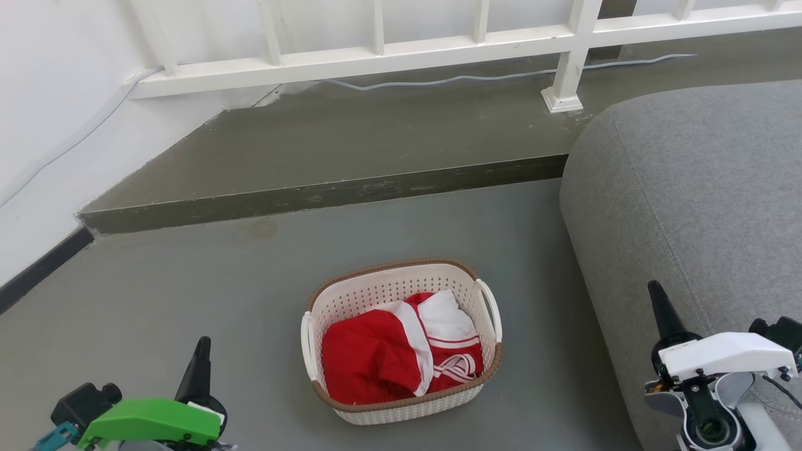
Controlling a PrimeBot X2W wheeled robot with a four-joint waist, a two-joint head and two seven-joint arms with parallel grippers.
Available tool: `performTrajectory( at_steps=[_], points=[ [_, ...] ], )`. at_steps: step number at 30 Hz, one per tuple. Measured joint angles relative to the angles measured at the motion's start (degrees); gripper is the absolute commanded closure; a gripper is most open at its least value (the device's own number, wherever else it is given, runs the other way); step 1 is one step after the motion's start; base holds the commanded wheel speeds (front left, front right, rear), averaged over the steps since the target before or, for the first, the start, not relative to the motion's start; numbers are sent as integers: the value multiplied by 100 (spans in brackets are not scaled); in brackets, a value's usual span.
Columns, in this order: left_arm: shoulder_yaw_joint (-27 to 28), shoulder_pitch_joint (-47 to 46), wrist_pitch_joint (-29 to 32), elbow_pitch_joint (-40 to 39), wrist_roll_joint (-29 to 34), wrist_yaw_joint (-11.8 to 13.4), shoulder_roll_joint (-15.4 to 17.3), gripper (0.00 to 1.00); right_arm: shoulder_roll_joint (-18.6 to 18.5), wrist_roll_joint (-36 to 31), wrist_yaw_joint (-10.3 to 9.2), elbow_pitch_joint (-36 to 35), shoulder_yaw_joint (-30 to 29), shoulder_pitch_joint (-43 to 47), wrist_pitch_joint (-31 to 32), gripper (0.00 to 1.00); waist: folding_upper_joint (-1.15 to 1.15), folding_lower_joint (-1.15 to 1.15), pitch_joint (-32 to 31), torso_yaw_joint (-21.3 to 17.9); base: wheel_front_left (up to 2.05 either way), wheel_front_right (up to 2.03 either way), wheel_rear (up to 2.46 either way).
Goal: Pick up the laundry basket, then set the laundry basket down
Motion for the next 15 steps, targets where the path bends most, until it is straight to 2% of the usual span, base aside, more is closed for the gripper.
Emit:
performTrajectory(
  at_steps=[15],
  points=[
    [268, -163, 250, 145, -1081, -204, 15, 100, 64, 1082, 203, 49, -353, -135, 265, 100, 0, 0, -5, -4, 0, 0, 0]
  ],
)
